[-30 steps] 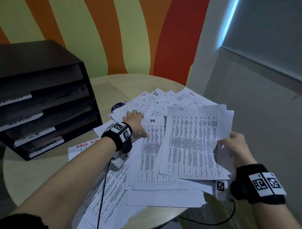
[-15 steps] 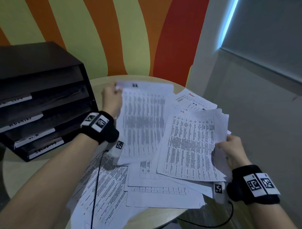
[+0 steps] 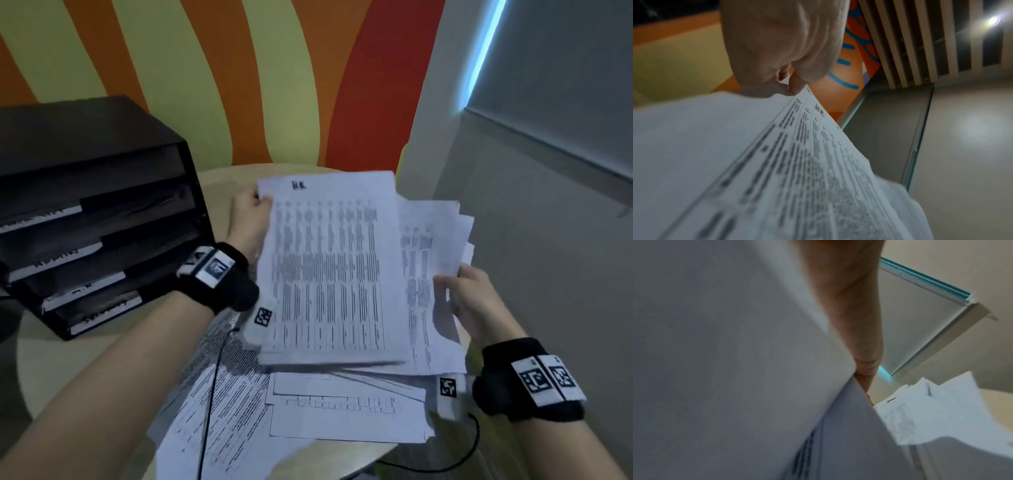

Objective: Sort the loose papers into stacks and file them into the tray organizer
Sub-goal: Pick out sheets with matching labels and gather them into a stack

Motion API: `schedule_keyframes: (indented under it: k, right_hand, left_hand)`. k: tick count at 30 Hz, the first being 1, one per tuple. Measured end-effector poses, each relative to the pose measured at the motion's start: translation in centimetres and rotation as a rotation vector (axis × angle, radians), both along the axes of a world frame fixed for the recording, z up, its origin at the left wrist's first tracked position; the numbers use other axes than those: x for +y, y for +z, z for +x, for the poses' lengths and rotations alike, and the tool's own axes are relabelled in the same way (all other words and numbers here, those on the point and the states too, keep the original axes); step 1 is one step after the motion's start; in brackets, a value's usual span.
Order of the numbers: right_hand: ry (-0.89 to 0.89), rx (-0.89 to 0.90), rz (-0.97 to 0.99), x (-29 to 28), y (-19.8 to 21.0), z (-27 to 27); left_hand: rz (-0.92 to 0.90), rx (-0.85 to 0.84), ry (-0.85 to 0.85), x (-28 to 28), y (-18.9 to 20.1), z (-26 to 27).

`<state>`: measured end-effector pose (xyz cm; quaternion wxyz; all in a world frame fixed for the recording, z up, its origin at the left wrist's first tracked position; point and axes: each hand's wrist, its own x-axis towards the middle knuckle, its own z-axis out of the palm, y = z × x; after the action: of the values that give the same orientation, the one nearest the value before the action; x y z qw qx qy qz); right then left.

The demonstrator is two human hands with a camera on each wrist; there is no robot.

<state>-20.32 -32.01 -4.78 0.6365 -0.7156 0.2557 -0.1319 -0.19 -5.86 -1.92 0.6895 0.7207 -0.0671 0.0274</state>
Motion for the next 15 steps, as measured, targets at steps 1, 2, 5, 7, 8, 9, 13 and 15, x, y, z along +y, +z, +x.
schedule_keyframes:
  k: [1,2,5,7,8,9,13,15]
  right_hand:
    - [0.04,-0.011,0.008,0.4,0.2,0.2]
    - [0.062,-0.035,0.034,0.7,0.2,0.5]
    - [0.086,-0.088,0.129,1.9,0.5,1.0]
    - [0.177,-0.074,0.124,2.5,0.3,1.3]
    - [0.203,-0.057,0.072,2.7,0.2,1.3]
    - [0.198,-0.046,0.009,2.8,0.2,1.4]
    - [0.009,-0.232,-0.192,3.3,2.4,2.1]
    - [-0.043,-0.418,-0.265,3.9,4.2,2.4]
  left_hand:
    - [-0.012,0.039,-0.044,-1.1,-1.1,-0.1]
    - [-0.003,0.086,-0.077,-2.0,-1.6,-0.7]
    - [0.022,0.178,-0.086,-3.9,-3.2,-1.4]
    - [-0.012,0.221,-0.094,-4.6,-3.6,-2.0]
    - [-0.051,0.234,-0.125,-4.7,-3.0,-2.8]
    - [-0.09,0.227,-0.151,-4.7,-3.1,-2.6]
    - [-0.034,-0.027,-0.28,-4.1,1.2,-3.9]
    - [-0.049,-0.223,-0.261,-4.0,4.5,-5.0]
